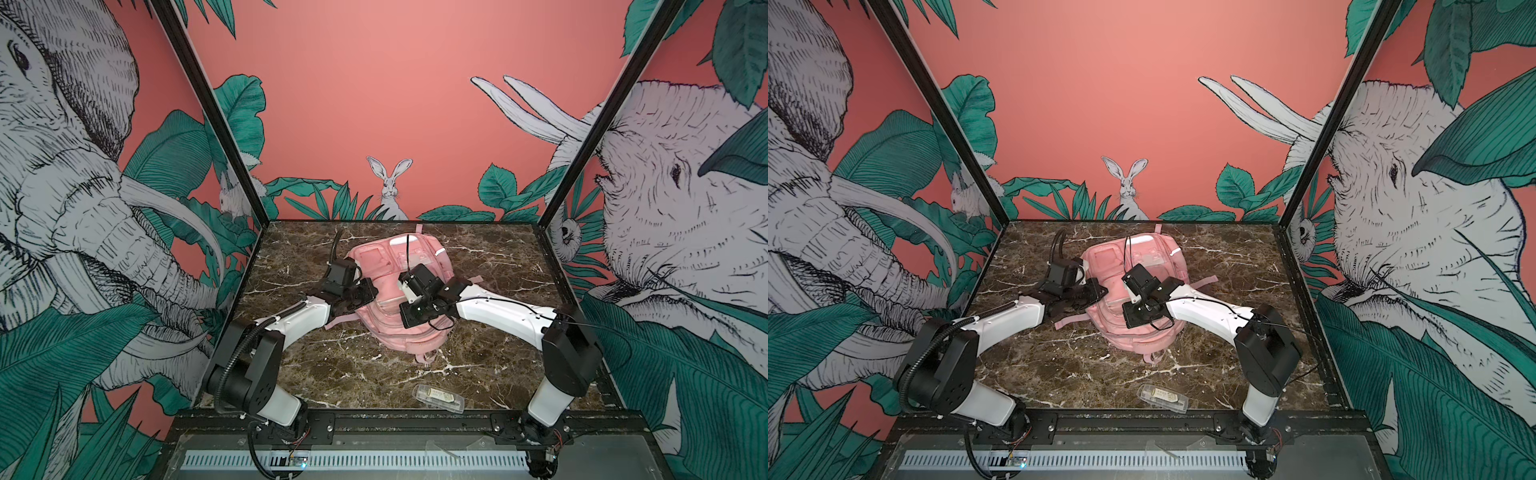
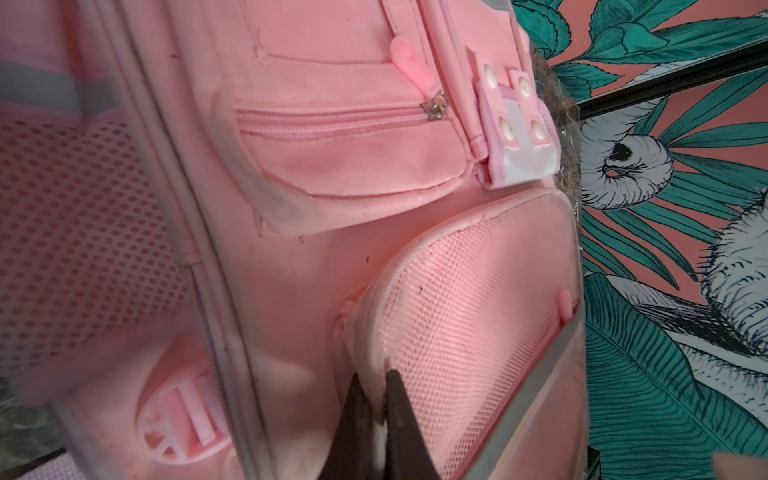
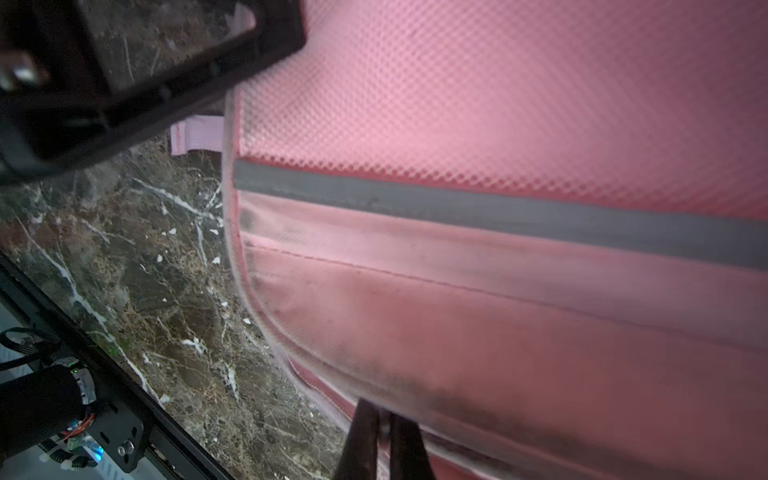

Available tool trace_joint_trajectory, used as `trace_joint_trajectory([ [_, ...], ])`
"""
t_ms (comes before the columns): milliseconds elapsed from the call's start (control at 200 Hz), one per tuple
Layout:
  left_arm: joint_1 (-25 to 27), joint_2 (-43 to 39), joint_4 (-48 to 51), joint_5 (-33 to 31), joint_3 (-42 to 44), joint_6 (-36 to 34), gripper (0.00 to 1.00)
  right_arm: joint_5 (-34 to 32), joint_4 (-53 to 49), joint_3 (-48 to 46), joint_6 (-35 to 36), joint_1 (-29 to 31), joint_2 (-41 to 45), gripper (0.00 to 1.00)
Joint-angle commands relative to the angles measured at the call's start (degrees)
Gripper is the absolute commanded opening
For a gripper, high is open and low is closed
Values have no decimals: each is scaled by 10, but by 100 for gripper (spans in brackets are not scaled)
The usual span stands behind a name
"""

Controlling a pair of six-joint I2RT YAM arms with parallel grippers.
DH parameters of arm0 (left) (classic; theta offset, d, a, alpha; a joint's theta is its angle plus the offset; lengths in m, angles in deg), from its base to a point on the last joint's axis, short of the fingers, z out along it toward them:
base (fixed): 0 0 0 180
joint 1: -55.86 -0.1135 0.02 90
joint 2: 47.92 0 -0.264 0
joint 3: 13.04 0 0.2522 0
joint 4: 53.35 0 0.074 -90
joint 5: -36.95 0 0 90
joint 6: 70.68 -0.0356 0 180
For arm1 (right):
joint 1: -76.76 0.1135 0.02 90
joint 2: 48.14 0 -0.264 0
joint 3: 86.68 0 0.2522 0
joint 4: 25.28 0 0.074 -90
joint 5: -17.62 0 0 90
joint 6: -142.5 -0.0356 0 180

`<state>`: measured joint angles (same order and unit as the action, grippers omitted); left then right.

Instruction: Pack the student bag

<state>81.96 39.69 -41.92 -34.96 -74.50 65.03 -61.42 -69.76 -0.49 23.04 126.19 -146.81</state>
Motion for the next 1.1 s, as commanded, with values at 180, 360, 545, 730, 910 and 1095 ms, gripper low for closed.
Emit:
trace_joint_trajectory([
  [180,36,19,-39,8,-40,31,2,15,67,24,-50,47,-39,2],
  [360,37,5,-35,-4,-26,34,2,19,104,98,-86,53,-95,2],
  [545,38,-22,-24,-23,2,33,2,-9,95,132,-87,44,-112,1],
  [730,37,-65,-10,-64,47,38,0,-13,78,100,-65,5,-73,1],
  [910,40,-105,-36,-92,104,79,1,-15,42,64,-20,-36,-24,1],
  [1095,89,-92,-59,-102,104,93,15,-7,-2,35,23,-64,11,1],
])
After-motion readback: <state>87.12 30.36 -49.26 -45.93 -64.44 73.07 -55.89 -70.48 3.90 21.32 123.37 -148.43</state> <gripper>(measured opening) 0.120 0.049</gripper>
